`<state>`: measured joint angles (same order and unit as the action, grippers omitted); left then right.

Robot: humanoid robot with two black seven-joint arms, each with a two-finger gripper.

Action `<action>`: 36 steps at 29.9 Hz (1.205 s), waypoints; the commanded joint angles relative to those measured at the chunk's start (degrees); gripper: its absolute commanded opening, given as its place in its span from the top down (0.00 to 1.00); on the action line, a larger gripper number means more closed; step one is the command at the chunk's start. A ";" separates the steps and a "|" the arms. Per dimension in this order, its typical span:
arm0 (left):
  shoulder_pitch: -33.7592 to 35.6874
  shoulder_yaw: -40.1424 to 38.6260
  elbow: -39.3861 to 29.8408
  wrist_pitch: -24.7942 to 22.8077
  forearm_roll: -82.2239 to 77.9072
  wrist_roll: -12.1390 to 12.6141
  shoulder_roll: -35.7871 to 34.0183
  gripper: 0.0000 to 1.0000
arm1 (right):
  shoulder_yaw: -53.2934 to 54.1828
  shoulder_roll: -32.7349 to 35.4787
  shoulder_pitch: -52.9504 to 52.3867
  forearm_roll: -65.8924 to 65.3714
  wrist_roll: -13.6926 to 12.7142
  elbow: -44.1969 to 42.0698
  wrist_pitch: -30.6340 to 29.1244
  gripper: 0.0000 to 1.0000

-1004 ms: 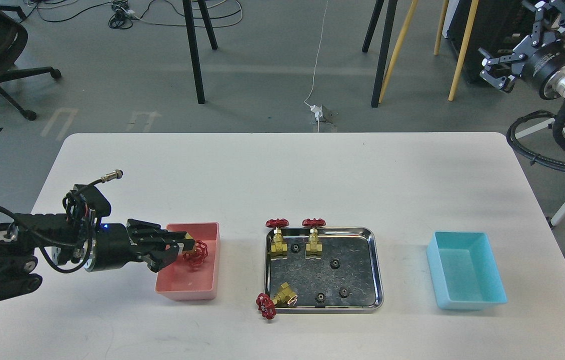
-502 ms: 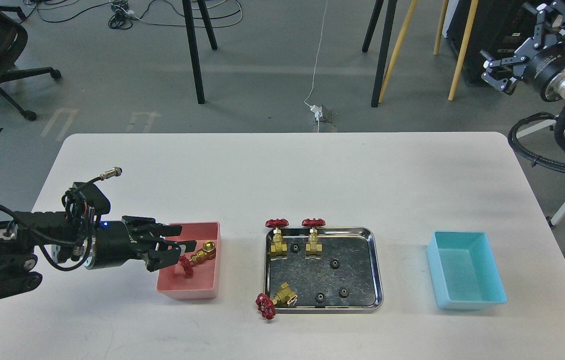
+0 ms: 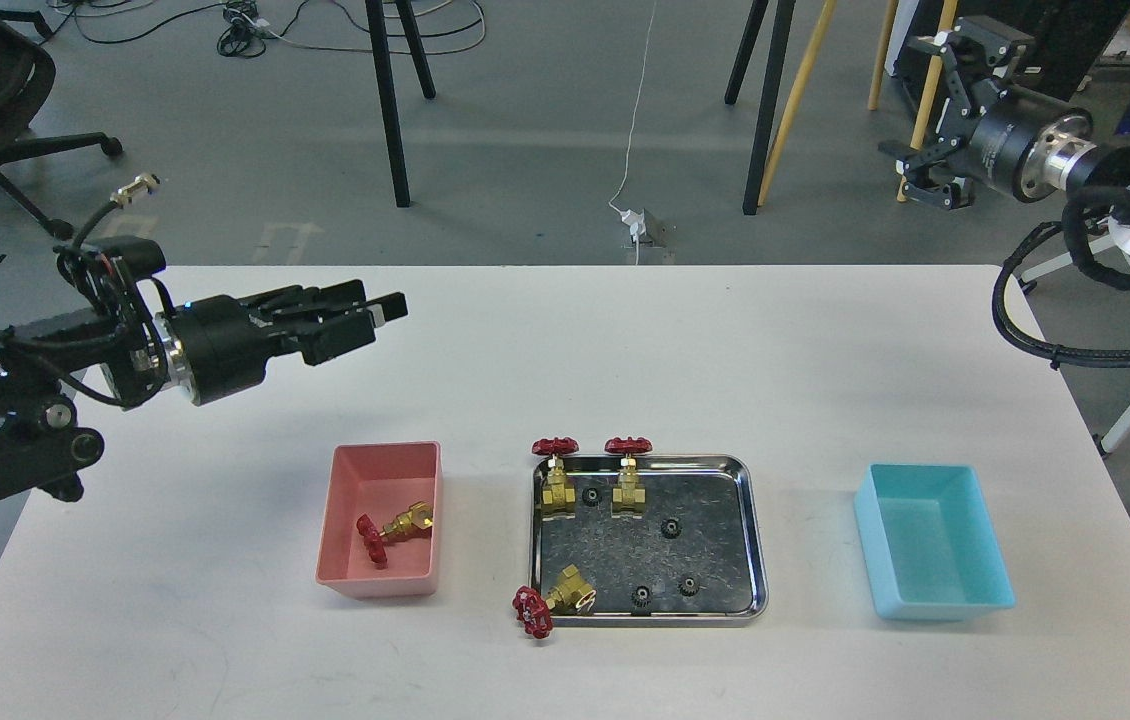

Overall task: Place valve in pink box and gear in blue box
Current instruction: 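Raise the left arm away and reach the right gripper toward the tray, then lower the right gripper onto the small dark gear in the tray and grasp it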

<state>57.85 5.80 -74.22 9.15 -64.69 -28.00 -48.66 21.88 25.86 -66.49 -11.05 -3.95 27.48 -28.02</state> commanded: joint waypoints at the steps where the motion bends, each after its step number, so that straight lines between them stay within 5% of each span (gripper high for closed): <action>1: -0.10 -7.71 -2.33 -2.03 11.14 0.00 2.86 0.26 | -0.70 2.17 -1.19 -13.17 -0.09 7.47 0.02 0.00; 11: -0.28 -26.45 5.74 -18.02 37.61 0.00 17.18 0.25 | -12.37 13.24 -1.45 -43.79 -3.08 44.20 0.02 0.00; 19: -0.37 -27.33 9.45 -19.35 38.68 0.00 22.38 0.23 | -28.72 17.91 -8.83 -50.64 -3.26 63.56 0.02 0.00; 25: -1.16 -27.51 9.45 -18.82 38.50 0.00 24.75 0.22 | -37.08 13.35 -10.59 -55.31 -3.43 64.19 0.02 0.03; 32: -2.04 -27.60 9.45 -18.82 38.41 0.00 26.16 0.21 | -41.13 4.03 -10.77 -54.87 -3.43 62.70 0.02 0.36; 36: -3.00 -27.51 9.45 -18.91 38.41 0.00 25.63 0.21 | -42.62 -0.63 -10.77 -54.96 -3.43 58.40 0.02 0.37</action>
<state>55.59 -21.77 -64.77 -9.69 -26.26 -28.00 -22.64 -19.75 28.34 -77.25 -65.91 -7.37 88.80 -27.99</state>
